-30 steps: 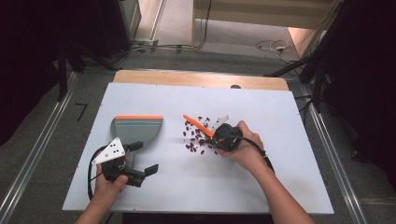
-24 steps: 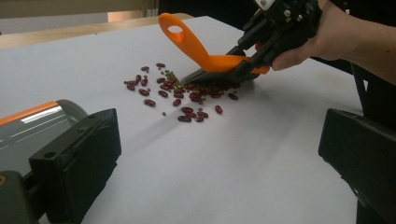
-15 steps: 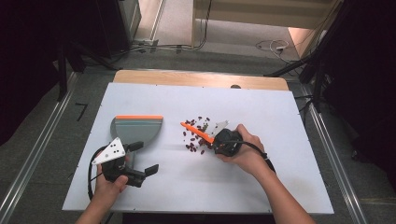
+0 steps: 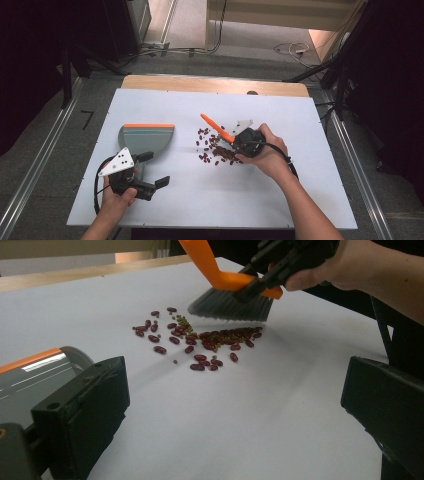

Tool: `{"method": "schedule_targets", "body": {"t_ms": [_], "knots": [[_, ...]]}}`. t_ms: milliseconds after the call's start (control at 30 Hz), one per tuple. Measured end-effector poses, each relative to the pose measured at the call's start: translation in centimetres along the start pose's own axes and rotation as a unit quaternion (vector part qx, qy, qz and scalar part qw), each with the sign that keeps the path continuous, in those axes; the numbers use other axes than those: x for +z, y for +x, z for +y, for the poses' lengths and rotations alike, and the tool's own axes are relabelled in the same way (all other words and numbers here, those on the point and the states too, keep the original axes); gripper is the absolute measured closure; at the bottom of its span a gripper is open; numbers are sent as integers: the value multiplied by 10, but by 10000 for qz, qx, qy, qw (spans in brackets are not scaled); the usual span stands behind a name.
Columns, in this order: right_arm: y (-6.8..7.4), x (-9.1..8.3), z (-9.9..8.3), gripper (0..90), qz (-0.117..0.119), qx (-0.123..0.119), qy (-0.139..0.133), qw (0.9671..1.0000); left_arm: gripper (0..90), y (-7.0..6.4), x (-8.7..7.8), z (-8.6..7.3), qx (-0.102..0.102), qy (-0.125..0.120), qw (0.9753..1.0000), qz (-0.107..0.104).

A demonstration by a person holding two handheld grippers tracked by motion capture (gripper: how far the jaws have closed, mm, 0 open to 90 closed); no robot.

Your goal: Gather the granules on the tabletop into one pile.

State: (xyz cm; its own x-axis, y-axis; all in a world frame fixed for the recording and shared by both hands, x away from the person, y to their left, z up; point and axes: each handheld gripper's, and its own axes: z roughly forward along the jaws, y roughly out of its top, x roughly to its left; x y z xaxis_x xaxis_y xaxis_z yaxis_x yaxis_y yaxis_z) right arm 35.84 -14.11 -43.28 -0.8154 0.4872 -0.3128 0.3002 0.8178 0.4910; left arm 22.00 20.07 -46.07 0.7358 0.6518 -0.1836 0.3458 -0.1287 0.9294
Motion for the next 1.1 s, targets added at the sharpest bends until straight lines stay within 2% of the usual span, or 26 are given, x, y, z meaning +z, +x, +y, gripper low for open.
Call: {"method": "schedule_targets", "body": {"t_ms": [133,167,200,333,367,400,467,533,633,700,733,800,867,933,1033,1100], "knots": [[-10,0,14,687,-130,-46,-22,9999,0,0,-1,0,0,-9,10000,8],[-12,1,18,686,-118,-160,7,9998,0,-1,-1,0,1,-10,10000,8],[-16,5,25,687,-205,-260,35,9994,0,-1,-1,0,-4,-8,10000,4],[-24,13,36,687,-265,-402,55,9988,0,-1,0,0,-17,-21,10000,-19],[-29,21,43,687,-222,-453,59,9987,0,0,-1,0,-14,-15,10000,-22],[-29,21,43,687,-222,-453,59,9987,0,-1,-1,0,-15,-18,10000,-26],[-32,28,49,687,-313,-761,-15,9966,0,0,-1,0,-11,-19,10000,-31],[-35,39,60,687,-375,-937,108,9948,0,0,-1,0,-18,-31,10000,-31],[-37,46,66,687,-357,-1044,146,9938,0,0,-1,0,-20,-41,10000,-33],[-36,52,70,687,-509,-1123,183,9922,0,0,-1,0,-24,-47,10000,-36],[-36,59,73,687,-504,-1156,260,9917,0,0,-2,0,-28,-46,10000,-37],[-36,62,74,687,-506,-1123,280,9920,0,0,-2,0,-28,-55,10000,-44],[-34,69,73,687,-308,-1064,335,9933,0,1,-2,-1,-31,-52,10000,-45],[-33,70,73,687,-219,-988,339,9943,0,1,-2,-1,-34,-49,10000,-49],[-29,70,74,685,-136,-990,447,9940,0,1,-2,0,-31,-48,10000,-44],[-25,71,72,679,58,-1166,508,9919,0,1,-2,0,-34,-54,10000,-45]]}}
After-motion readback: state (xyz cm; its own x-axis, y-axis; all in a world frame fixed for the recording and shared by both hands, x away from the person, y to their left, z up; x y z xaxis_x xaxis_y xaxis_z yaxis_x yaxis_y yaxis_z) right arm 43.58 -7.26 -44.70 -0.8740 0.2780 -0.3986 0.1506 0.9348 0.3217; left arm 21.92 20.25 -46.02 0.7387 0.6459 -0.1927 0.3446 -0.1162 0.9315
